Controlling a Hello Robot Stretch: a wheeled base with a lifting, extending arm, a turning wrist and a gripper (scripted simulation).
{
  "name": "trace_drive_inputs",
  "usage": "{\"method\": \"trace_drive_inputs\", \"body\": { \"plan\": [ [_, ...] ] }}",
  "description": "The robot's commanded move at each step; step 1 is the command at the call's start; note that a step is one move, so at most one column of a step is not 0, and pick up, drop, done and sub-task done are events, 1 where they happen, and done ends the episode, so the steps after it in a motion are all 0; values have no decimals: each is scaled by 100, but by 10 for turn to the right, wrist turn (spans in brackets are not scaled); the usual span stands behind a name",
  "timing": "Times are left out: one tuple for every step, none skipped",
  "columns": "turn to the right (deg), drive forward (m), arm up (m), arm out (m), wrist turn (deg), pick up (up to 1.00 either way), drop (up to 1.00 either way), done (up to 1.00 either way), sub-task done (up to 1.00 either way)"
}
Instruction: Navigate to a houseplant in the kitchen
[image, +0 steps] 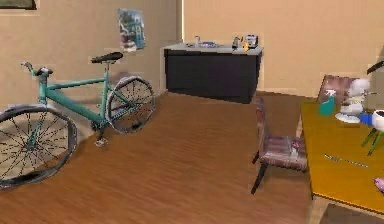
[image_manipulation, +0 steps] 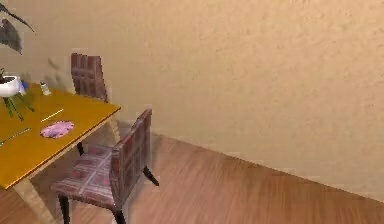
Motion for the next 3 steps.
{"method": "trace_drive_inputs", "body": {
  "plan": [
    [0, 65, 0, 0, 0, 0, 0, 0, 0],
    [450, 0, 0, 0, 0, 0, 0, 0, 0],
    [210, 0, 0, 0, 0, 0, 0, 0, 0]
  ]
}}
